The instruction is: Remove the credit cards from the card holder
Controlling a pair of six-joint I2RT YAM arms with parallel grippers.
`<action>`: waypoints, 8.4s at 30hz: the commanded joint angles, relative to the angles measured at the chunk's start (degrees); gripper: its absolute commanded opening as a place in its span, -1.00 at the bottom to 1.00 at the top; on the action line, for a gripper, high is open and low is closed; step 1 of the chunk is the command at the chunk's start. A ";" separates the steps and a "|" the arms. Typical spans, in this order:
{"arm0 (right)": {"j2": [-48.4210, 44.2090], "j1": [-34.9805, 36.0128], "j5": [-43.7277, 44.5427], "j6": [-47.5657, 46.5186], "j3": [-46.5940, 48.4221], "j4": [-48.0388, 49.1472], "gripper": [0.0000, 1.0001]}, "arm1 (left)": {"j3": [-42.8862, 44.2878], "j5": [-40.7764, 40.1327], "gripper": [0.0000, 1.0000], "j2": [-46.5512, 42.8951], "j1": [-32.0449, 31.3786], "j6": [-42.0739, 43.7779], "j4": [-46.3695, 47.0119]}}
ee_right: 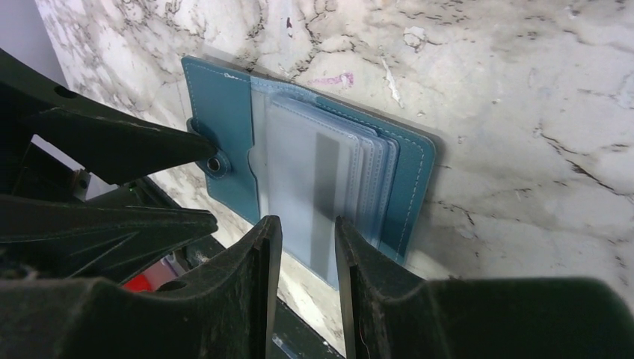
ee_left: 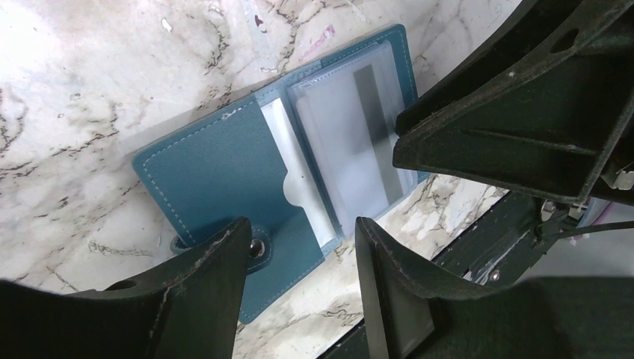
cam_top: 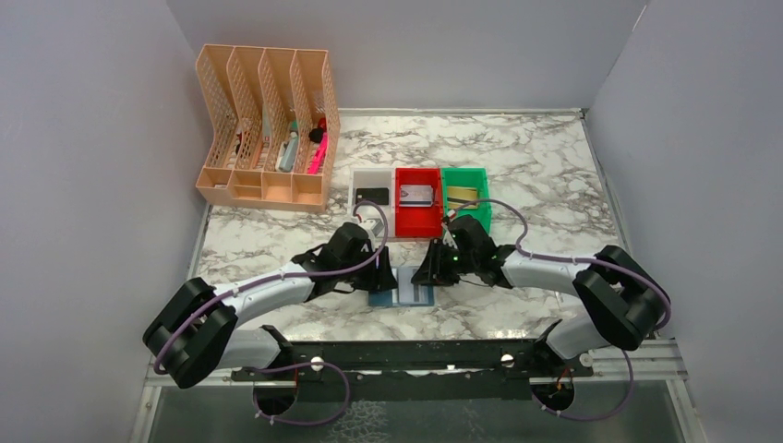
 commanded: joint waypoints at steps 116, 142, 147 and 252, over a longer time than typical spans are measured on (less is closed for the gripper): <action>2.80 0.34 -1.10 1.39 3.16 -1.93 -0.22 | -1.43 -3.39 0.15 -0.76 -1.53 -0.16 2.06; 0.80 0.34 0.15 -0.79 3.63 -5.21 -0.22 | -0.63 -8.30 0.16 2.35 -1.53 3.38 -3.63; 0.25 0.34 -0.09 -1.20 4.08 -5.17 -0.22 | -0.67 -8.20 0.13 2.35 -1.53 3.36 -3.57; 7.82 4.26 -15.02 1.90 7.41 9.01 -0.28 | -1.78 -11.83 -0.04 -3.76 -1.62 0.33 -5.25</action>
